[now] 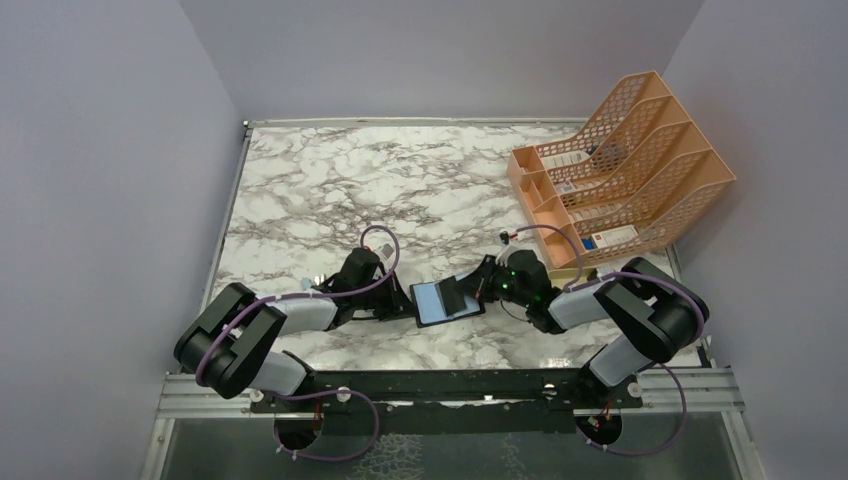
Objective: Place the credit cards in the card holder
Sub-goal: Insert the credit card into the card holder.
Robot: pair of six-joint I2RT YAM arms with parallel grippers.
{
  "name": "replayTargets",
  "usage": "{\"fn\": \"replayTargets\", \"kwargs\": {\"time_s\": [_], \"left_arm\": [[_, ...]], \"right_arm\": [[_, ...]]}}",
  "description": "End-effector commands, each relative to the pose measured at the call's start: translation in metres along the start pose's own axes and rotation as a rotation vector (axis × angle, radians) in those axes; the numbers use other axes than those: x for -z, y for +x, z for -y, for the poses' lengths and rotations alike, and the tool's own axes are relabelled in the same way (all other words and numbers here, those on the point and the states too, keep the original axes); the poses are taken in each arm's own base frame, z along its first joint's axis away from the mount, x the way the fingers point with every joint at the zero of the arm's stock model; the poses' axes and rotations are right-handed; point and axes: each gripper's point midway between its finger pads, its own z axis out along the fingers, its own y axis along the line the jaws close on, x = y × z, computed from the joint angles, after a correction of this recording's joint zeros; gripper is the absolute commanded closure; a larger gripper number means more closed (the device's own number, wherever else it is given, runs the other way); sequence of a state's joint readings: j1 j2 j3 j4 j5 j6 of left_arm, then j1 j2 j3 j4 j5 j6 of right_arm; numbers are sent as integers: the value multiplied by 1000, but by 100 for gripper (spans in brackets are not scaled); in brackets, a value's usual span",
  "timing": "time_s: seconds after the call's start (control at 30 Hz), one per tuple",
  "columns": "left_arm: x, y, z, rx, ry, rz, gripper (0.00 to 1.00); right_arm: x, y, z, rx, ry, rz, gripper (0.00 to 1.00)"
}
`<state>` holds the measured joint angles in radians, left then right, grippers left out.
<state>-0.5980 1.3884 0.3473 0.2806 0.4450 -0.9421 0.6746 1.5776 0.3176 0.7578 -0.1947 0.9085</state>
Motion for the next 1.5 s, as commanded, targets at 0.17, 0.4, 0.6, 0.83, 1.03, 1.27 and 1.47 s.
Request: {"fn": "replayTargets", "kwargs": {"time_s": [0.17,0.4,0.6,0.83,1.03,1.27,1.47], "left_arm": [[2,15,-11,18,-32,-41,100],[1,16,-12,17,-35,-41,100],[1,14,-11,13,-34,-38,100],[1,13,-11,9,-33,-37,100],[1,12,-9,4,-27,-34,100],[0,11,-7,-3,-23,-36,100],[0,11,-7,-7,-22,-37,100]], "right_arm": [[6,6,9,16,91,40,80],[11,4,9,57,150,12,64],[12,5,0,128,154,-58,46],[11,11,-5,161,147,-104,48],[8,20,-10,152,130,-128,48],[1,26,-26,123,58,-143,48],[0,24,-38,133,10,-132,49]]}}
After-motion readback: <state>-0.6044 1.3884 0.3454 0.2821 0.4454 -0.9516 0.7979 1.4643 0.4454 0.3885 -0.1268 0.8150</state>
